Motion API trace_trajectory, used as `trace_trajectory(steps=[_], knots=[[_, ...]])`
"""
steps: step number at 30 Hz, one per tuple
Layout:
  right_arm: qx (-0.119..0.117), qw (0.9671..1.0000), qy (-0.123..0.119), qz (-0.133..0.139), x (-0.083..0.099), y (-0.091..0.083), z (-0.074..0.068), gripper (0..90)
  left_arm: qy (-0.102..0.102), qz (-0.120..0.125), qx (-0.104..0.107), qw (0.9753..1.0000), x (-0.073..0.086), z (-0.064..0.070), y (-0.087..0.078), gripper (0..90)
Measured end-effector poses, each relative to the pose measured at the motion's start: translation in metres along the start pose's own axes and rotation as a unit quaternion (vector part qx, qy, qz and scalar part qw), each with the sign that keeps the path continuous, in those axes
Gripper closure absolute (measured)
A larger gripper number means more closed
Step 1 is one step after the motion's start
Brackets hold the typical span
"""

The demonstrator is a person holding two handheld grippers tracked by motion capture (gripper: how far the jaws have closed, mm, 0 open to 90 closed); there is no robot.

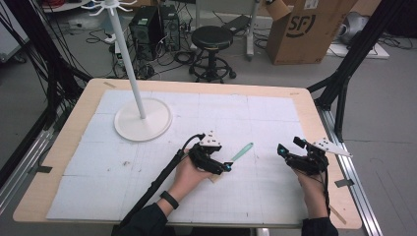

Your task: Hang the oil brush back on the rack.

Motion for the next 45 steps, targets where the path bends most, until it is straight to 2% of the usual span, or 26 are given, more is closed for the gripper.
trace_trajectory(steps=[3,10,15,18,22,27,29,34,40,45], knots=[[0.0,1.0,0.001,0.0,0.0,0.0,0.0,16.9,0.003,-0.011,-0.002,0.9999,0.004,0.003,0.005,26.9],[-0.002,1.0,0.002,-0.002,0.0,0.0,0.0,16.9,0.001,-0.018,-0.011,0.9998,0.007,0.005,0.01,42.0],[-0.001,1.0,0.002,-0.001,0.001,0.0,0.0,16.9,0.012,-0.022,-0.02,0.9995,0.008,0.007,0.012,50.6],[-0.003,1.0,0.003,0.0,0.0,0.0,0.0,16.9,0.026,-0.031,-0.026,0.9989,0.011,0.009,0.014,56.2],[-0.002,1.0,0.004,-0.001,0.0,0.0,0.0,16.9,0.055,-0.042,-0.036,0.9969,0.013,0.011,0.017,63.2],[-0.003,1.0,0.008,0.002,-0.001,-0.001,0.0,16.9,0.037,-0.045,-0.047,0.9972,0.013,0.011,0.017,68.8],[-0.004,1.0,0.006,0.004,-0.001,-0.001,0.0,16.9,0.035,-0.047,-0.048,0.9971,0.013,0.009,0.017,74.6],[-0.004,1.0,0.008,0.002,-0.001,0.0,-0.001,16.9,0.034,-0.051,-0.056,0.9966,0.013,0.009,0.017,79.9],[-0.004,1.0,0.009,0.003,-0.001,-0.001,-0.001,16.9,0.028,-0.053,-0.072,0.9956,0.013,0.01,0.017,81.1],[-0.005,1.0,0.008,0.001,0.0,0.0,-0.001,16.9,0.03,-0.053,-0.073,0.9955,0.013,0.01,0.017,81.5]])
Point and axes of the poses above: each handheld gripper's, and its own axes: y roughly forward along the jaws, x roughly out of its underside, z roughly to its right, the point moved 10 cm from there along y, roughly forward along the jaws, and after that the axes turned 13 degrees about z, right-handed, at the moved point
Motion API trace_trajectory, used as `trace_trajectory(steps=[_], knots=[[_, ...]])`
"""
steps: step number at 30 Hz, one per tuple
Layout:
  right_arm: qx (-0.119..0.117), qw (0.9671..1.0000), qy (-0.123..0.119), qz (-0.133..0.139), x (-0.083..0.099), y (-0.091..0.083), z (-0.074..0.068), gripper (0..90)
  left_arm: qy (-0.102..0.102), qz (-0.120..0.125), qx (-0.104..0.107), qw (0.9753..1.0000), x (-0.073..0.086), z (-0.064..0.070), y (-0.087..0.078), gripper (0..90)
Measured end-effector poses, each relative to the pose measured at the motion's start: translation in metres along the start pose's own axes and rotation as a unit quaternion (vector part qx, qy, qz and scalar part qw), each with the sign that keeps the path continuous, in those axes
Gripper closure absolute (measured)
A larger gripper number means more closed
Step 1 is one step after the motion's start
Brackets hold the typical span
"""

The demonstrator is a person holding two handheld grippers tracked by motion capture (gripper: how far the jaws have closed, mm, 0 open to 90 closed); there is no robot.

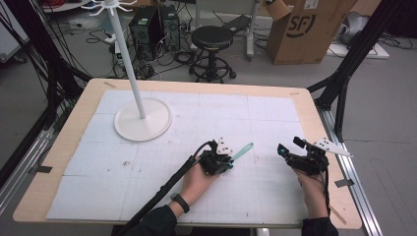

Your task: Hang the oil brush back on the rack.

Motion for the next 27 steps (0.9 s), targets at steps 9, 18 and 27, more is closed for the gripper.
trace_trajectory(steps=[9,18,27], knots=[[0.0,1.0,0.0,0.002,-0.001,0.0,0.001,16.9,0.015,0.003,0.006,0.9999,0.0,0.0,0.0,82.2],[0.001,1.0,0.002,0.003,-0.001,0.0,0.001,16.9,0.015,0.009,0.019,0.9997,0.0,0.0,0.0,82.2],[0.002,1.0,0.002,-0.001,0.0,0.0,0.002,16.9,0.01,0.024,0.026,0.9993,-0.005,-0.004,-0.01,82.5]])
Point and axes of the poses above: each handheld gripper's, and its own axes: y roughly forward along the jaws, x roughly out of its underside, z roughly to its right, the point moved 10 cm from there along y, roughly forward along the jaws, and after that the axes turned 13 degrees about z, right-handed, at the moved point
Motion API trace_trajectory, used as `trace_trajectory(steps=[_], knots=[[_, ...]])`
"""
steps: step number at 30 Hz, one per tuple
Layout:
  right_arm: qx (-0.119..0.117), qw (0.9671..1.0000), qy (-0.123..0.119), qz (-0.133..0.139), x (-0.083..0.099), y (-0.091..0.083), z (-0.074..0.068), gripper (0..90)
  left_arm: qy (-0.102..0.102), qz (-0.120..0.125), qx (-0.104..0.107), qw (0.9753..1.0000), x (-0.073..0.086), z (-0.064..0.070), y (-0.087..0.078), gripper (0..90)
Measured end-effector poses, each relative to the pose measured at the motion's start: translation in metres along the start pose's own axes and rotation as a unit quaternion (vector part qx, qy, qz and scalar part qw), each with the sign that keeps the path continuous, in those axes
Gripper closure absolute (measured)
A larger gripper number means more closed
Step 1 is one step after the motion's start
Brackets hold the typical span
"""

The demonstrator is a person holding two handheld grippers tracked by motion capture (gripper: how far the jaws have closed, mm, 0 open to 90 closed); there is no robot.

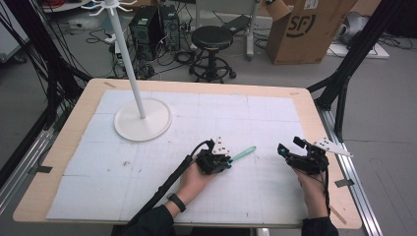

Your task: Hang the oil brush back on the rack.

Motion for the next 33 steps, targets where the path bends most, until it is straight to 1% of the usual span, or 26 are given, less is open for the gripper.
trace_trajectory(steps=[5,8,9,10,11,14,15,17,19,22,25,26,27,29,30,33], knots=[[0.001,1.0,-0.001,-0.001,0.0,0.0,0.0,16.9,-0.011,0.027,0.001,0.9996,-0.012,-0.006,-0.014,82.5],[0.002,1.0,0.001,-0.002,0.0,0.0,0.0,16.9,-0.021,0.049,0.0,0.9986,-0.019,-0.011,-0.027,82.5],[0.002,1.0,0.0,-0.003,0.001,0.0,0.0,16.9,-0.027,0.057,-0.002,0.998,-0.022,-0.013,-0.031,82.5],[0.002,1.0,0.0,-0.003,0.001,0.0,0.0,16.9,-0.029,0.062,-0.001,0.9977,-0.024,-0.015,-0.035,82.5],[0.001,1.0,-0.001,-0.003,0.001,0.0,0.0,16.9,-0.036,0.071,-0.002,0.9968,-0.027,-0.019,-0.042,82.5],[0.0,1.0,-0.001,-0.006,0.002,0.001,0.0,16.9,-0.048,0.087,-0.008,0.995,-0.032,-0.03,-0.06,82.5],[0.001,1.0,-0.001,-0.007,0.003,0.001,-0.001,16.9,-0.05,0.091,-0.009,0.9946,-0.034,-0.032,-0.065,82.5],[0.001,1.0,-0.001,-0.008,0.003,0.001,-0.001,16.9,-0.055,0.102,-0.016,0.9932,-0.037,-0.04,-0.078,82.5],[0.001,0.9999,-0.002,-0.01,0.004,0.002,-0.001,16.9,-0.065,0.114,-0.021,0.9911,-0.04,-0.05,-0.094,82.4],[0.001,0.9999,0.0,-0.013,0.005,0.002,0.0,16.9,-0.07,0.127,-0.033,0.9889,-0.042,-0.063,-0.114,82.4],[0.002,0.9999,0.001,-0.017,0.007,0.003,0.0,16.9,-0.08,0.141,-0.046,0.9857,-0.044,-0.077,-0.139,82.4],[0.001,0.9999,0.001,-0.017,0.007,0.004,0.0,16.9,-0.084,0.147,-0.05,0.9843,-0.044,-0.081,-0.146,82.4],[0.001,0.9998,0.003,-0.019,0.007,0.004,-0.001,16.9,-0.085,0.15,-0.053,0.9837,-0.044,-0.084,-0.152,82.4],[0.001,0.9998,0.002,-0.019,0.008,0.004,-0.001,16.9,-0.085,0.157,-0.061,0.982,-0.044,-0.092,-0.169,82.4],[0.001,0.9998,0.002,-0.02,0.008,0.005,-0.001,16.9,-0.087,0.162,-0.065,0.9808,-0.044,-0.096,-0.176,82.4],[0.002,0.9998,0.002,-0.02,0.008,0.005,0.0,16.9,-0.085,0.171,-0.077,0.9786,-0.043,-0.106,-0.197,82.4]])
Point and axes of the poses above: each handheld gripper's, and its own axes: y roughly forward along the jaws, x roughly out of its underside, z roughly to its right, the point moved 10 cm from there along y, roughly forward along the jaws, and after that the axes turned 13 degrees about z, right-handed, at the moved point
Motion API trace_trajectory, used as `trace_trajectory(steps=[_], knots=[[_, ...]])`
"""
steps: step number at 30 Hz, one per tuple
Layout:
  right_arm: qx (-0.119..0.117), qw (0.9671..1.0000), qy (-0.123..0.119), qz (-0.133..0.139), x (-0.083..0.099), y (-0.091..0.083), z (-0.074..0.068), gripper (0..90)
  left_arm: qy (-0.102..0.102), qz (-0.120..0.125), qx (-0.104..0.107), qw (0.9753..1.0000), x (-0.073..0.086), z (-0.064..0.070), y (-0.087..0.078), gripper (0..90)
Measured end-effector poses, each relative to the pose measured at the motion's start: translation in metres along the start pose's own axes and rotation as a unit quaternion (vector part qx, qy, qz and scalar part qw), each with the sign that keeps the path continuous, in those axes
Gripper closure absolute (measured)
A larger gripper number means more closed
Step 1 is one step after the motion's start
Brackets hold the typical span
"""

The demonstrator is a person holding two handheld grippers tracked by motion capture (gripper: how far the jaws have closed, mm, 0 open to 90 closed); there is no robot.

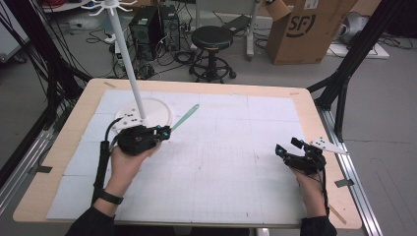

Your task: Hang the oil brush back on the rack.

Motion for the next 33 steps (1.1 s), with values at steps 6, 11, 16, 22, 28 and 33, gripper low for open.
trace_trajectory(steps=[6,11,16,22,28,33], knots=[[0.001,1.0,0.002,0.001,-0.001,0.0,0.001,16.9,-0.004,0.025,-0.02,0.9995,-0.016,-0.022,-0.035,82.4],[0.003,1.0,0.007,0.001,-0.001,-0.001,0.002,16.9,0.003,0.04,-0.038,0.9985,-0.03,-0.038,-0.063,82.4],[0.005,1.0,0.007,0.002,-0.002,-0.003,0.001,16.9,0.009,0.053,-0.057,0.9969,-0.047,-0.053,-0.087,82.3],[0.004,1.0,0.001,0.002,-0.002,-0.002,0.002,16.9,0.011,0.075,-0.076,0.9943,-0.065,-0.065,-0.109,82.3],[0.005,1.0,0.004,-0.002,-0.001,-0.003,0.002,16.9,0.015,0.086,-0.084,0.9926,-0.081,-0.072,-0.122,82.3],[0.003,1.0,0.004,0.0,-0.001,-0.003,0.001,16.9,0.022,0.092,-0.092,0.9912,-0.099,-0.075,-0.132,82.3]])
Point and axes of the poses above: each handheld gripper's, and its own axes: y roughly forward along the jaws, x roughly out of its underside, z roughly to its right, the point moved 10 cm from there along y, roughly forward along the jaws, and after that the axes turned 13 degrees about z, right-handed, at the moved point
